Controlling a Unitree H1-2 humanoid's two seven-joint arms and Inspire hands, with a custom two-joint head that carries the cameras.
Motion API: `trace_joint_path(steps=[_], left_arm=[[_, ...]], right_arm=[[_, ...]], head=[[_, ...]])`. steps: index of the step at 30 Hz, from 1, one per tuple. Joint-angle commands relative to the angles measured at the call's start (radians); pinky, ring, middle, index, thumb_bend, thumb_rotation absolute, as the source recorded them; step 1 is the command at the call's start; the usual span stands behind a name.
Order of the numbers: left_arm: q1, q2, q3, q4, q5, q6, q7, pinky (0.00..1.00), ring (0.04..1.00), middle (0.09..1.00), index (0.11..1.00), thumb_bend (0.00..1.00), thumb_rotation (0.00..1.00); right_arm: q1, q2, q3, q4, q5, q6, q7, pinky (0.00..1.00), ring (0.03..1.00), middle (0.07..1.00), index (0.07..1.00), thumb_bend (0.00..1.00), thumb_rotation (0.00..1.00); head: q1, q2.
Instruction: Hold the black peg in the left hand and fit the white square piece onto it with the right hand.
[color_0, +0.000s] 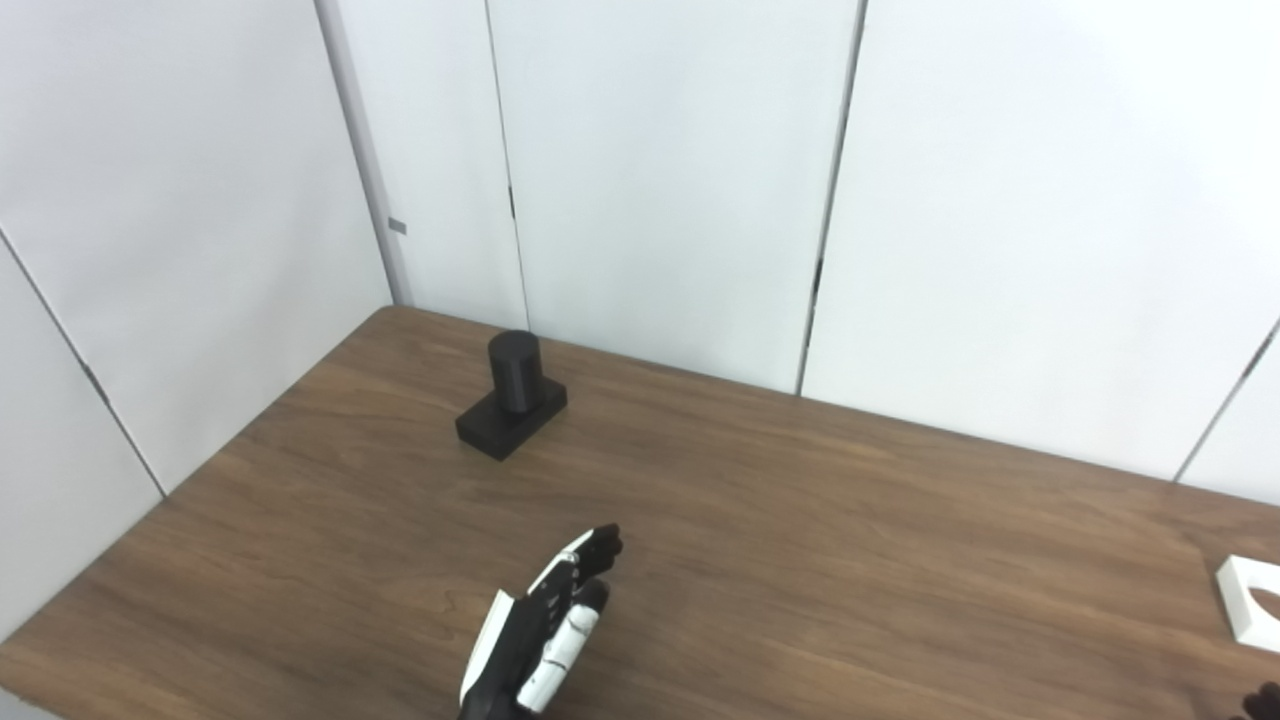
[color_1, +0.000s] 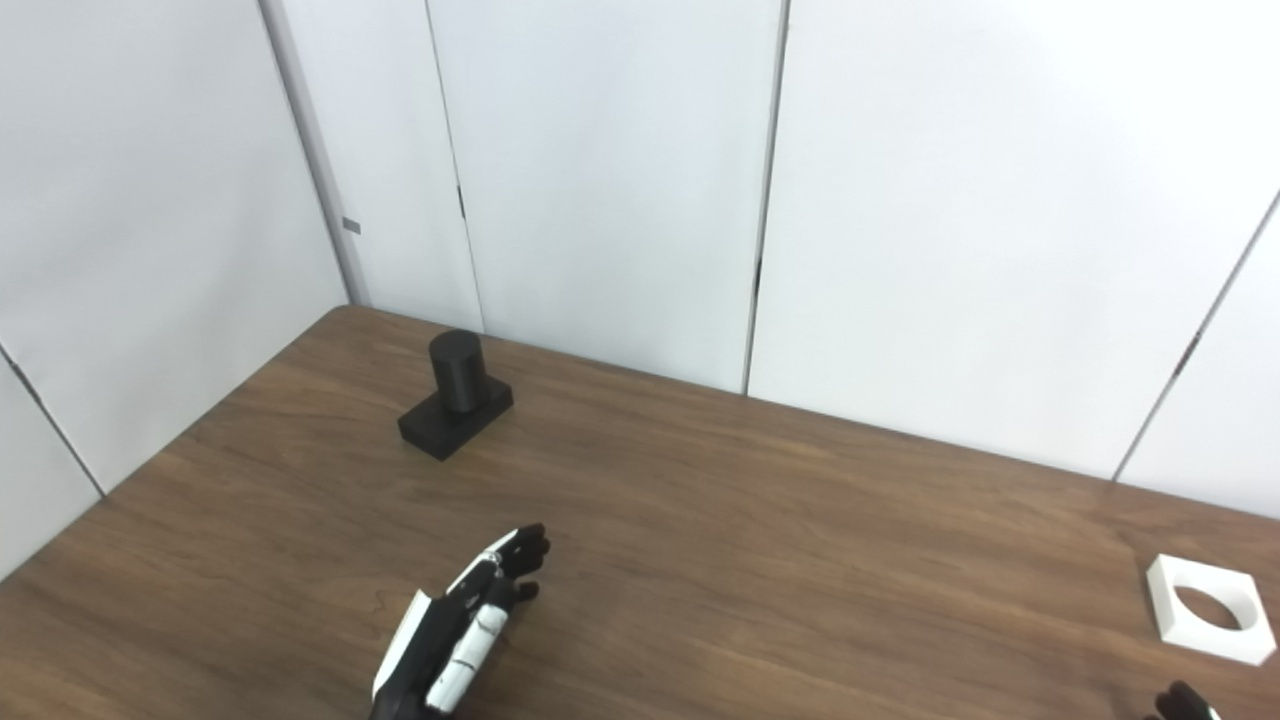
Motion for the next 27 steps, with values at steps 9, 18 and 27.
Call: trace_joint_path(steps=[9,18,27], left_arm=[[0.081,-0.117,-0.011,-0.039,-0.073,0.056,0.018,0.87,0.883,0.878,0.893,0.56,0.62],[0.120,-0.056,-0.013,-0.410,0.168,0.522,0.060,0.85,0.866,0.863,0.896,0.64,0.20],[0.015,0.060,0.128,-0.502,0.499,0.603,-0.044,0.81,0.863,0.908,0.932,0.68,0.49]], right_arm=[[0.041,-0.004,-0.019,-0.071,0.031,0.029,0.003,0.79,0.870,0.881,0.847,0.76,0.96],[0.101,-0.006,-0.019,-0.154,0.058,0.063,0.007,0.80,0.870,0.875,0.850,0.74,0.90],[0.130,-0.004,0.004,-0.202,-0.001,0.099,-0.003,0.86,0.904,0.898,0.856,0.71,0.78]], head=[[0.002,0.009],[0.006,0.020],[-0.008,0.029]])
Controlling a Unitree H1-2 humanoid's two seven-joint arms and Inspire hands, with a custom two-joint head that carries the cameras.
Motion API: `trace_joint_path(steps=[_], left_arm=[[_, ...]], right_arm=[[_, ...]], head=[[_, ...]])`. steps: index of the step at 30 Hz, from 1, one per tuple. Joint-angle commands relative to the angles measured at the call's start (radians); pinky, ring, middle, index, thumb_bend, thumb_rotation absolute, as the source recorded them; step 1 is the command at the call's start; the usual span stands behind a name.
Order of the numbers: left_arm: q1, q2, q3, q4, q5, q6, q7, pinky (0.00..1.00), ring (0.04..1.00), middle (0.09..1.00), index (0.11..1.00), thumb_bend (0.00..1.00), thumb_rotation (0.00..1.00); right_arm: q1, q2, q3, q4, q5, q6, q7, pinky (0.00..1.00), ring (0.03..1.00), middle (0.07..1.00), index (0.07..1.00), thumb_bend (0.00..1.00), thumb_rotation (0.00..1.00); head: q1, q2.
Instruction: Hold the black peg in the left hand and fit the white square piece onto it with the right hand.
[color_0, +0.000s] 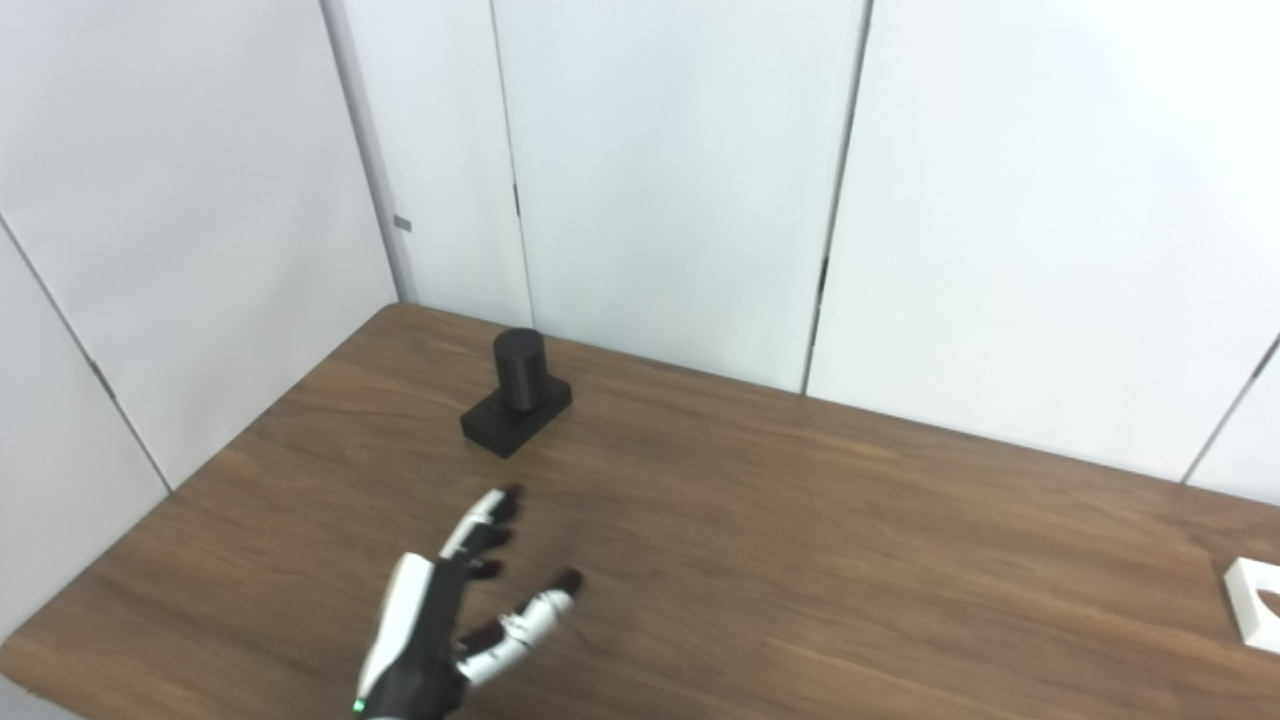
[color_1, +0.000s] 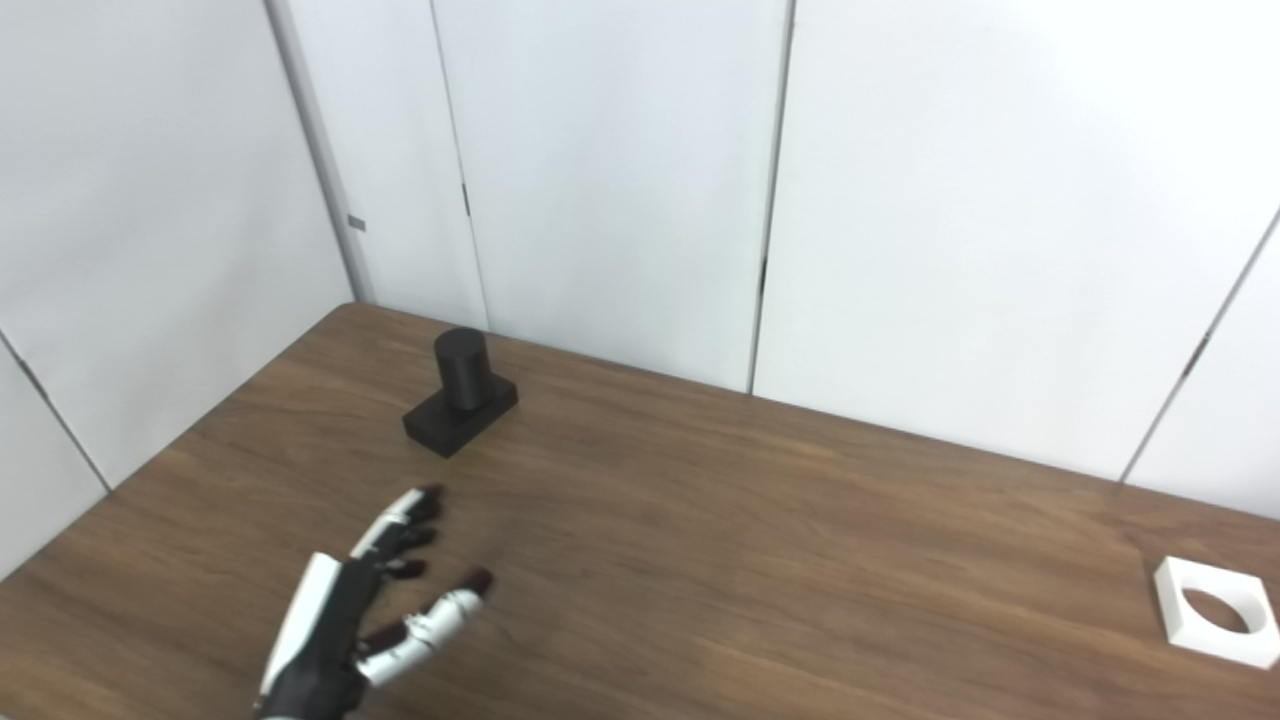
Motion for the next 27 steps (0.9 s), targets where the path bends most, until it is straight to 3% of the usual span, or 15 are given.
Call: trace_joint_path(steps=[1,3,5,10,12,19,27], left_arm=[[-0.046,0.013,0.061,-0.019,0.149,0.002,-0.103,0.82,0.878,0.921,0.945,0.72,0.56],[-0.071,-0.011,0.134,-0.013,0.263,0.003,-0.209,0.83,0.910,0.947,0.952,0.80,0.64],[-0.098,-0.019,0.188,0.000,0.351,0.003,-0.275,0.80,0.916,0.947,0.939,0.86,0.66],[-0.158,0.029,0.257,0.084,0.464,0.003,-0.337,0.86,0.956,0.960,0.936,0.91,0.68],[-0.194,0.054,0.273,0.133,0.469,0.003,-0.338,0.90,0.968,0.965,0.934,0.91,0.67],[-0.307,0.115,0.252,0.311,0.540,0.001,-0.266,0.99,0.981,0.953,0.906,0.95,0.68],[-0.424,0.169,0.200,0.497,0.518,-0.033,-0.146,0.94,0.942,0.928,0.881,0.94,0.65]], right_arm=[[0.002,-0.004,0.007,-0.040,-0.042,0.005,-0.004,0.85,0.904,0.898,0.851,0.72,0.75],[0.007,-0.001,0.012,-0.048,-0.064,0.013,-0.008,0.77,0.863,0.892,0.843,0.73,0.68],[0.008,0.004,0.014,-0.052,-0.070,0.018,-0.008,0.77,0.859,0.894,0.840,0.74,0.65],[0.008,0.012,0.022,-0.051,-0.083,0.016,-0.010,0.78,0.855,0.896,0.853,0.65,0.63],[0.006,0.015,0.023,-0.045,-0.085,-0.001,-0.008,0.71,0.817,0.884,0.855,0.60,0.62],[0.004,0.028,0.023,-0.056,-0.085,0.017,-0.014,0.68,0.804,0.871,0.842,0.53,0.59],[0.004,0.039,0.032,-0.063,-0.096,0.025,-0.023,0.67,0.797,0.871,0.845,0.49,0.59]], head=[[0.001,0.001],[0.002,0.000],[0.001,0.001],[-0.007,0.008],[-0.009,0.013],[-0.007,0.018],[-0.016,0.025]])
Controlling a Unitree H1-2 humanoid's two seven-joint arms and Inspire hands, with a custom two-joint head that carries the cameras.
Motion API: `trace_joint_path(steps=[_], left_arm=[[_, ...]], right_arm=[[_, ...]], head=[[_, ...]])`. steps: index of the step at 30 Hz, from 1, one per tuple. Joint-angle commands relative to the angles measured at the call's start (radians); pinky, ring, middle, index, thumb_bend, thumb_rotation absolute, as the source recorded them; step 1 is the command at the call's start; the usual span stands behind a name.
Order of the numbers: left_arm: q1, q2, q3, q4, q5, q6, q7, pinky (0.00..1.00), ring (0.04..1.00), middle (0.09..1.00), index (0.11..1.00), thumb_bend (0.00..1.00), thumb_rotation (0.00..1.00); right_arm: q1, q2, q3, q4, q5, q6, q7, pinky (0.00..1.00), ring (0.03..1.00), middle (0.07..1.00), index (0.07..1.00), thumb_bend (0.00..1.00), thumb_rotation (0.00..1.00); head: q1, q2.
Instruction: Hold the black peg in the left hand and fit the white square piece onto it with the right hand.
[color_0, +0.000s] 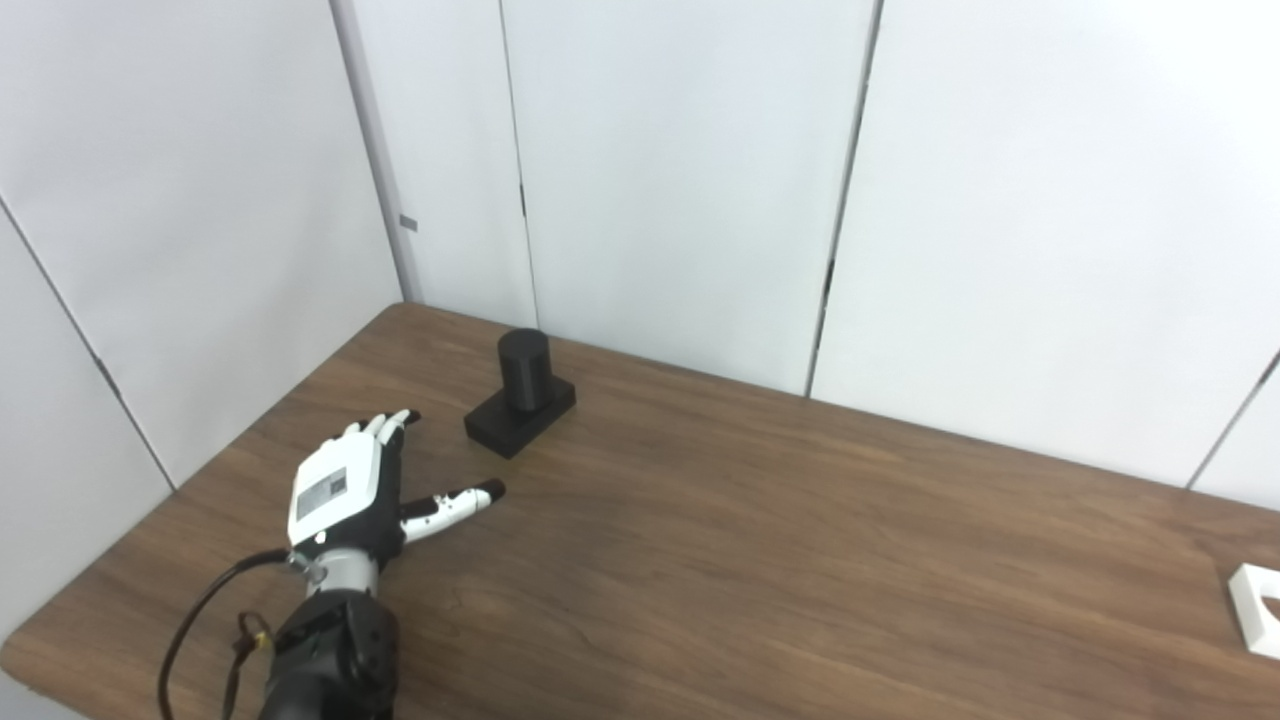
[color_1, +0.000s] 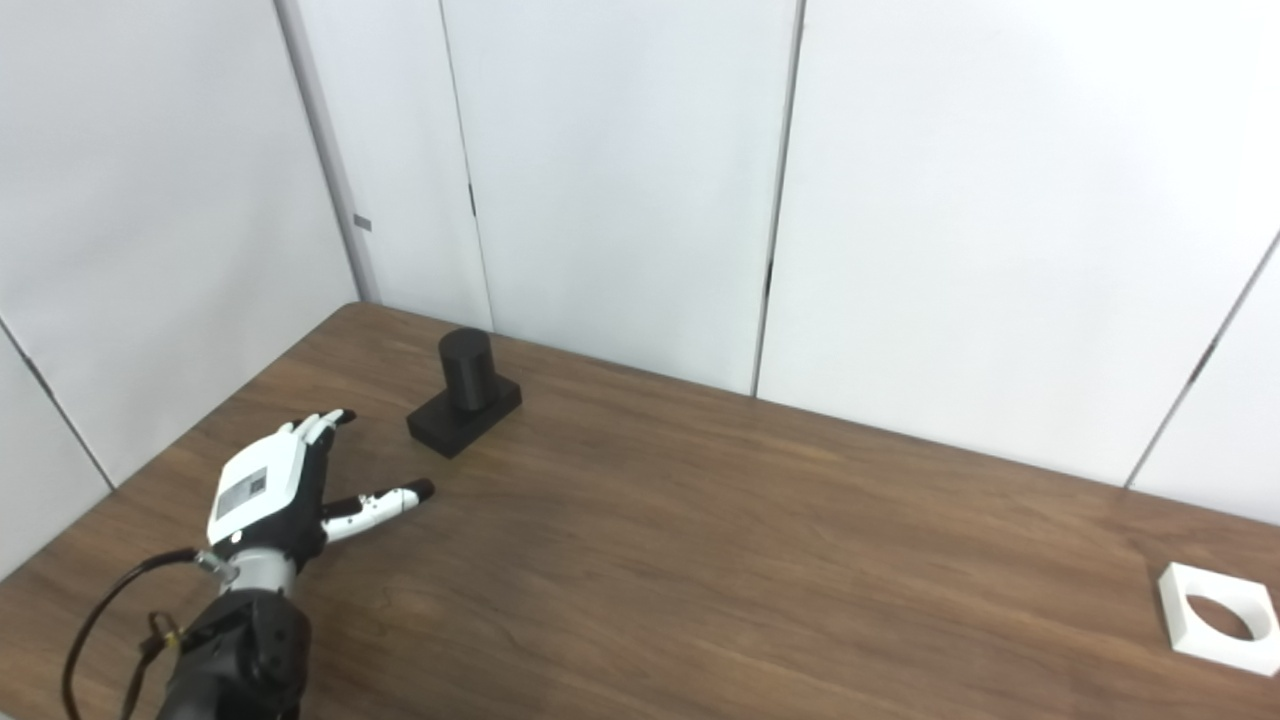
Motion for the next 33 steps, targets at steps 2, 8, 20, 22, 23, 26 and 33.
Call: trace_joint_path(steps=[2,8,20,22,23,26,33], left_arm=[[-0.077,0.043,-0.023,0.032,-0.008,-0.026,0.067,0.94,0.942,0.929,0.880,0.93,0.65],[-0.161,0.066,-0.075,0.113,-0.019,0.003,0.075,0.94,0.949,0.936,0.871,0.93,0.63],[-0.285,0.063,-0.121,0.272,-0.056,0.008,0.122,0.93,0.924,0.914,0.864,0.92,0.57],[-0.302,0.046,-0.098,0.293,-0.098,0.009,0.124,0.94,0.923,0.899,0.855,0.95,0.53],[-0.309,0.042,-0.094,0.302,-0.106,0.009,0.123,0.93,0.919,0.893,0.851,0.96,0.52],[-0.328,0.042,-0.100,0.341,-0.104,0.009,0.141,0.89,0.896,0.872,0.837,0.99,0.51],[-0.361,0.043,-0.101,0.423,-0.103,0.010,0.200,0.87,0.881,0.862,0.815,0.96,0.46]], right_arm=[[-0.004,0.013,0.011,-0.034,-0.003,0.002,0.004,0.70,0.822,0.880,0.847,0.50,0.60],[-0.003,0.013,0.020,-0.021,-0.016,-0.021,-0.001,0.68,0.808,0.884,0.867,0.54,0.64],[-0.004,0.003,0.042,-0.021,-0.033,-0.045,0.004,0.86,0.897,0.912,0.888,0.47,0.65],[-0.003,-0.004,0.046,-0.016,-0.022,-0.054,0.013,0.97,0.969,0.940,0.903,0.44,0.67],[-0.003,-0.005,0.047,-0.013,-0.018,-0.060,0.015,0.99,0.985,0.947,0.906,0.43,0.68],[-0.003,-0.006,0.046,0.001,-0.030,-0.087,0.011,1.00,0.991,0.956,0.908,0.39,0.66],[-0.001,-0.004,0.042,0.017,-0.039,-0.113,0.007,0.97,0.968,0.945,0.899,0.43,0.67]], head=[[-0.004,-0.001],[-0.014,-0.002],[-0.033,0.000],[-0.033,0.000],[-0.034,0.000],[-0.036,0.000],[-0.036,0.000]])
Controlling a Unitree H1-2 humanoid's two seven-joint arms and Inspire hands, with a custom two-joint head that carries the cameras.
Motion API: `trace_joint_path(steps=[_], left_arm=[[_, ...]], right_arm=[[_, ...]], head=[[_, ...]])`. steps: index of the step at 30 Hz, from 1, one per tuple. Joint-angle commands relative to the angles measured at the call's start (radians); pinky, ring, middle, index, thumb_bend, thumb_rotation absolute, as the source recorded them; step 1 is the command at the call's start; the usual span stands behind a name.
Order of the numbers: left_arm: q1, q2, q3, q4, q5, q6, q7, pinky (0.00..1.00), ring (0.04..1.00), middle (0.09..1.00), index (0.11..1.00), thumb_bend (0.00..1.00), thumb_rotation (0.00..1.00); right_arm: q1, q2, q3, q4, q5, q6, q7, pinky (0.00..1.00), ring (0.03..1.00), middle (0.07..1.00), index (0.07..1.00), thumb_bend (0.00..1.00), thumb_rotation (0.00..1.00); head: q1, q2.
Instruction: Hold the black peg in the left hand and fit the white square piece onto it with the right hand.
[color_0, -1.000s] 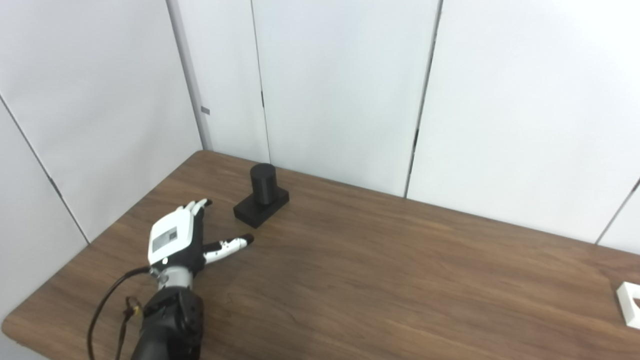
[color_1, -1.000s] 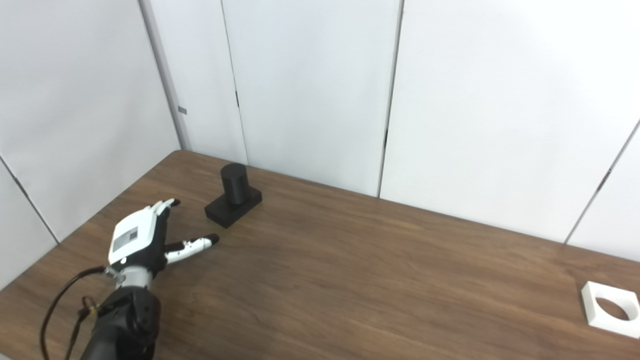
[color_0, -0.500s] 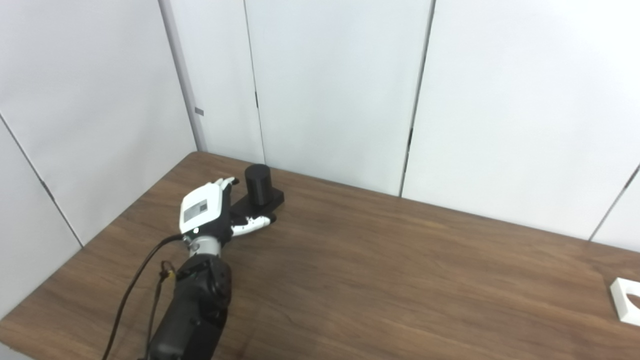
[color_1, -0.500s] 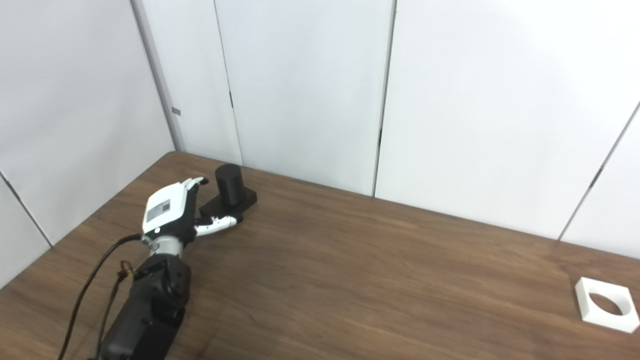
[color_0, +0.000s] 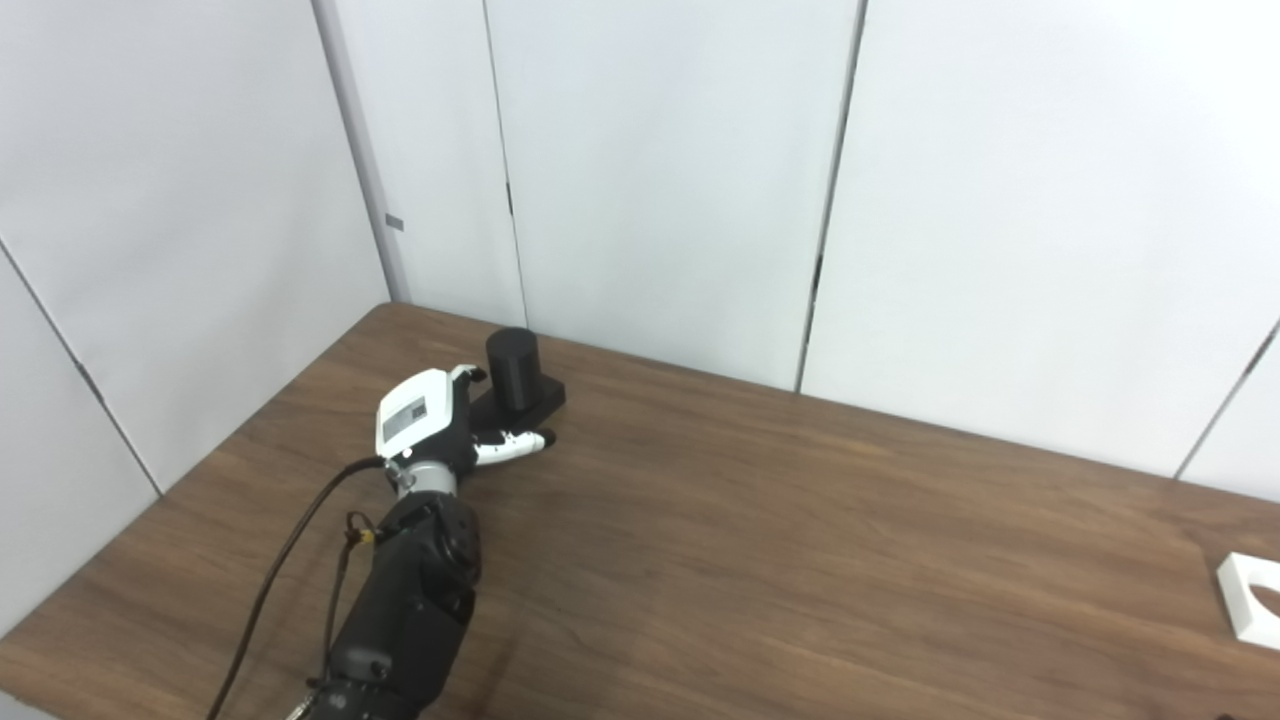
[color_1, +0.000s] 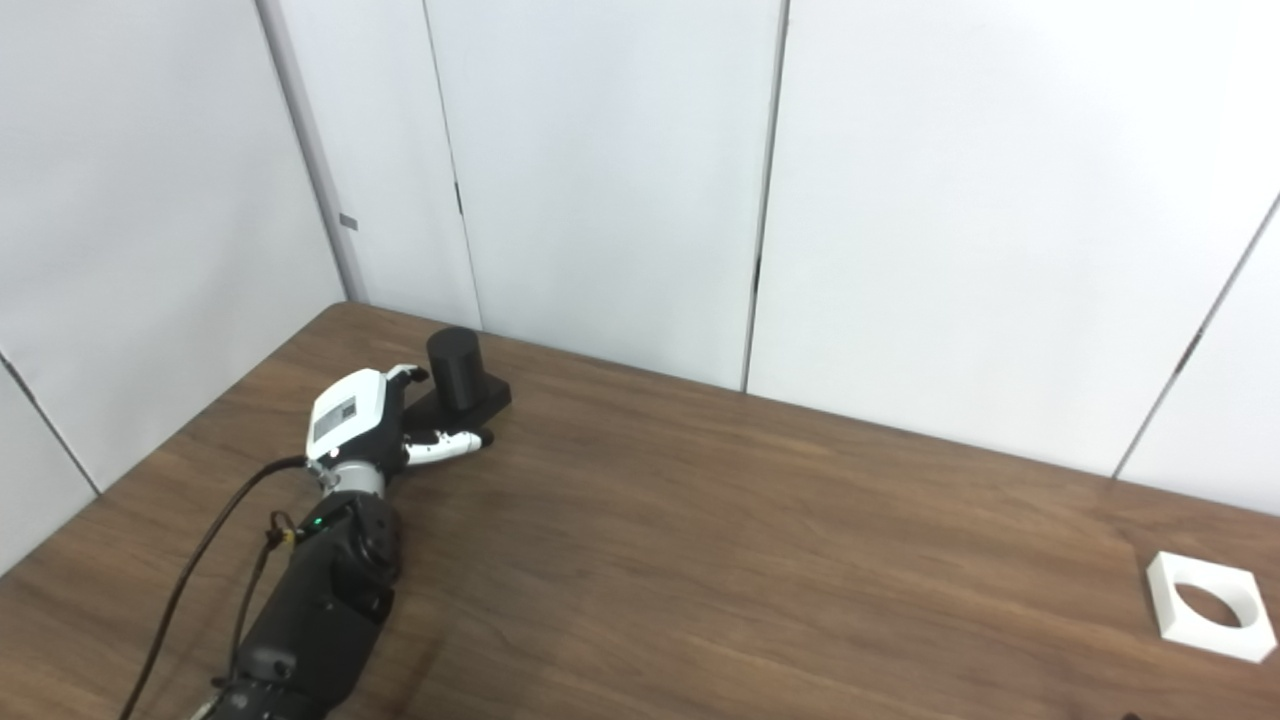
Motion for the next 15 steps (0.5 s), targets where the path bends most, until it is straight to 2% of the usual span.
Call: trace_joint_path(steps=[1,8,15], left_arm=[[-0.063,0.023,0.009,-0.001,0.009,0.000,0.048,0.87,0.880,0.863,0.816,0.95,0.46],[-0.088,0.026,0.016,0.052,0.041,0.000,0.052,0.88,0.893,0.878,0.825,0.94,0.48],[-0.099,0.050,-0.015,0.116,0.094,0.001,0.074,0.87,0.889,0.876,0.826,0.95,0.51]], right_arm=[[-0.007,-0.002,-0.003,-0.007,0.000,-0.035,0.007,0.99,0.974,0.946,0.895,0.42,0.67],[-0.010,-0.002,-0.004,0.001,-0.010,-0.052,0.004,0.99,0.970,0.941,0.889,0.40,0.68],[-0.013,-0.001,-0.007,0.002,-0.003,-0.043,0.004,0.96,0.957,0.937,0.898,0.42,0.68]], head=[[0.001,0.000],[0.002,0.001],[0.006,0.005]])
